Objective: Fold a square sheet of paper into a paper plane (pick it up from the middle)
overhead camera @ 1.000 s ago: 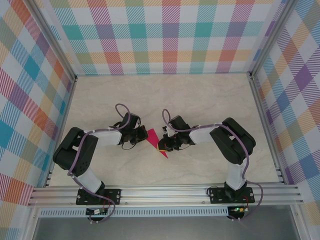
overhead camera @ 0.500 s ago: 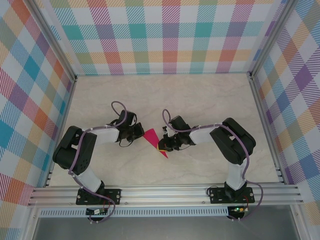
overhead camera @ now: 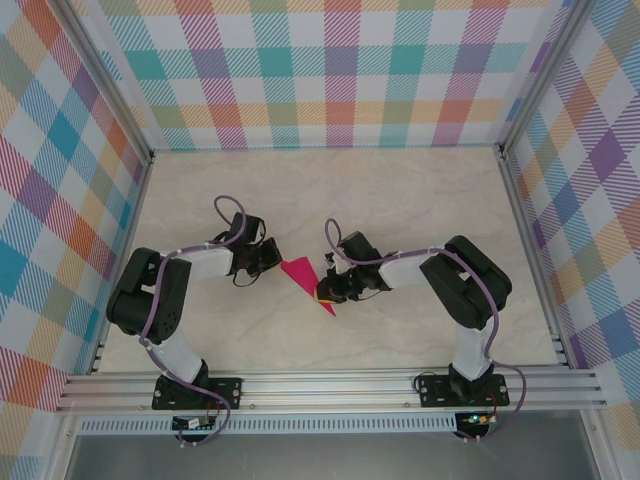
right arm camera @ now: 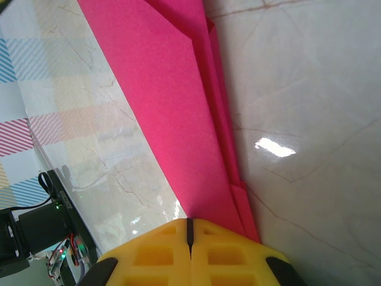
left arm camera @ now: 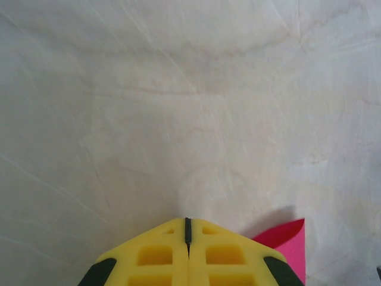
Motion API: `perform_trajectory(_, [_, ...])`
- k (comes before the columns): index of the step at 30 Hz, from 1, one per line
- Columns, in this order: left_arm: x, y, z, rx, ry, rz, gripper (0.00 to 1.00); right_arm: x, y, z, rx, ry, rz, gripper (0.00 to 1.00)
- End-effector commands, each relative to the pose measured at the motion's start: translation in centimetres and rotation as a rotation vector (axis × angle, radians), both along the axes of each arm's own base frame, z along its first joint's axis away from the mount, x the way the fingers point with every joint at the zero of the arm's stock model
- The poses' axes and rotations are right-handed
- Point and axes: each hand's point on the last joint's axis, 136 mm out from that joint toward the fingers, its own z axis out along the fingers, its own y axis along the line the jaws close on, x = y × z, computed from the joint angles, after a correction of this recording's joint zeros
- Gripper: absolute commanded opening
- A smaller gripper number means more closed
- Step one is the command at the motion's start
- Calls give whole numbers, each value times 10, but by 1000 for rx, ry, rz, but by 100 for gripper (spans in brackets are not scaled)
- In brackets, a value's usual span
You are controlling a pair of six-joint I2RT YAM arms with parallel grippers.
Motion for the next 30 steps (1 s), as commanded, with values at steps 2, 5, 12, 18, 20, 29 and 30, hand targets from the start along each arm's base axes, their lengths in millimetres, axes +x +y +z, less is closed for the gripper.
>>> perform_trajectory(2, [4,7,7,17,-3,-10,0,-32,-35,-40,-180,147,-24,5])
perform_trajectory(5, [4,-1,28,-38,-43,-22,0,-29,-33,-38,-174,143,-28,5])
perform_trajectory(12, [-18,-33,67,-164,-101,-86,1,-25,-30,-38,-176,142,-42,6])
perform_trajectory(18, [-42,-70,46,-230,-41,-171,1,-22,-26,-32,-152,129,-43,6])
perform_trajectory(20, [-47,-81,35,-234,-7,-192,0,-22,-26,-30,-146,123,-42,6])
perform_trajectory(29, [-61,-80,-13,-164,84,-175,0,-16,-18,-17,-105,101,-44,7])
perform_trajectory(30, [-62,-77,-19,-146,93,-170,0,-15,-17,-13,-94,95,-41,7])
